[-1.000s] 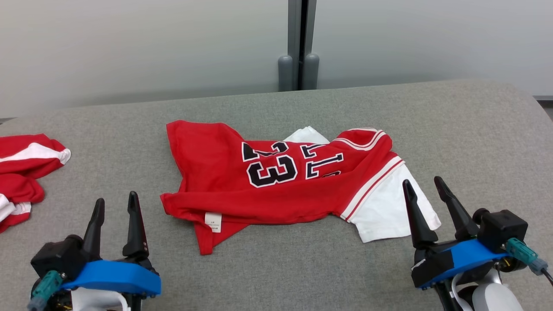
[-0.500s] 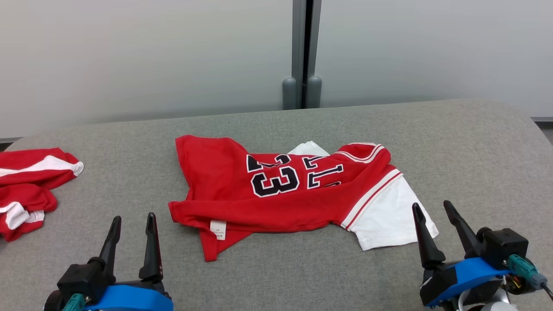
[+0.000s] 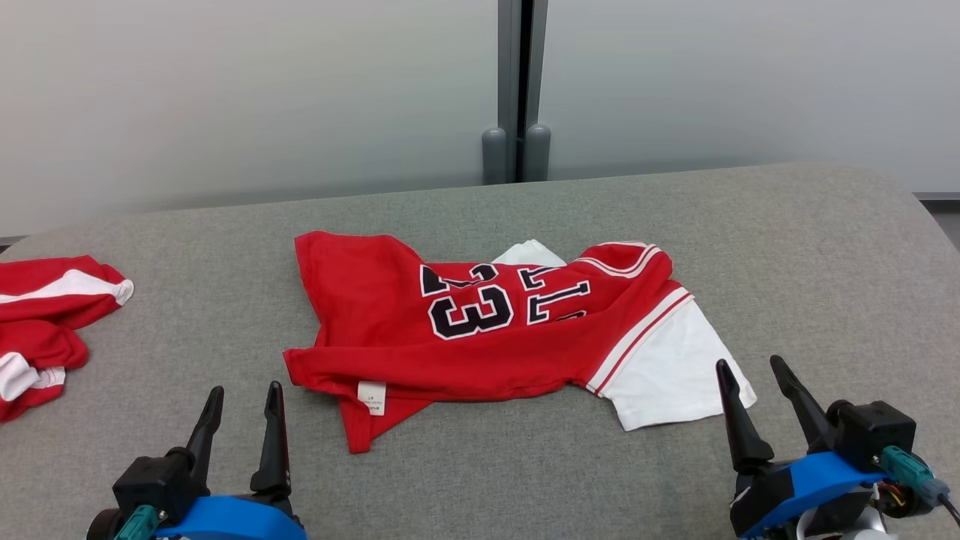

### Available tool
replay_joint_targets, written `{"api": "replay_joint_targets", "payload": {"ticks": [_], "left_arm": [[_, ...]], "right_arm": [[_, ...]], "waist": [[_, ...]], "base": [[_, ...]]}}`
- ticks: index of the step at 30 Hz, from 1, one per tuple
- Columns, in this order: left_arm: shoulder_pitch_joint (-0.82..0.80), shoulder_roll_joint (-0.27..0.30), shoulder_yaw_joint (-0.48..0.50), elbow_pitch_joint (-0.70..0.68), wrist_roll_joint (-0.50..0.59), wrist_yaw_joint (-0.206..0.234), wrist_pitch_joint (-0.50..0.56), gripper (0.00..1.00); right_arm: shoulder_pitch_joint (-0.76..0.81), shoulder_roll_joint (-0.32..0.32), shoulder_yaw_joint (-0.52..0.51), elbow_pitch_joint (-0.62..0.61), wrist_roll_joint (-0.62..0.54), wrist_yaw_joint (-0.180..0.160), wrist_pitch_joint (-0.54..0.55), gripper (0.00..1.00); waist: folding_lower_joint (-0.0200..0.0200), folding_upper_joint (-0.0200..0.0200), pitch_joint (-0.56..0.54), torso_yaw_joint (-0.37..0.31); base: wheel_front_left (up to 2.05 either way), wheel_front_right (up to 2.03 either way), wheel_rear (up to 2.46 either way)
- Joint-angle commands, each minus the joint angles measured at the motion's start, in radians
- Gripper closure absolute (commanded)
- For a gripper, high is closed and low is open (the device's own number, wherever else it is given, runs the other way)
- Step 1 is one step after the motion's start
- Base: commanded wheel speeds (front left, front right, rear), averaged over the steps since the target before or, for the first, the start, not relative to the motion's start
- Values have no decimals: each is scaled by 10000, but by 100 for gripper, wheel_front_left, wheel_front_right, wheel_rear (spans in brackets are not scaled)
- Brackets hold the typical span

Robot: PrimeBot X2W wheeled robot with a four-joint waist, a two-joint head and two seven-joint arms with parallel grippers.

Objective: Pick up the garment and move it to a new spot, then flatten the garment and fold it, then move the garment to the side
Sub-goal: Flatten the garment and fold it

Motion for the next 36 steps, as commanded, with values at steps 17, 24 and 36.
{"api": "replay_joint_targets", "payload": {"ticks": [17,24,36], "left_arm": [[-1296,-526,-659,993,-767,1,2498,0],[-2261,-812,-543,2281,-1114,41,3036,0],[-2938,-919,-369,3341,-1390,-170,2881,100]], "right_arm": [[-500,-19,178,-201,-61,6,134,0],[-833,-20,487,-36,127,6,-48,0],[-1226,-22,395,480,85,6,8,0]], "waist": [[0,-1,644,25],[0,-1,1149,-242],[0,-1,1551,-369]], "base": [[0,0,0],[0,0,0],[0,0,0]]}}
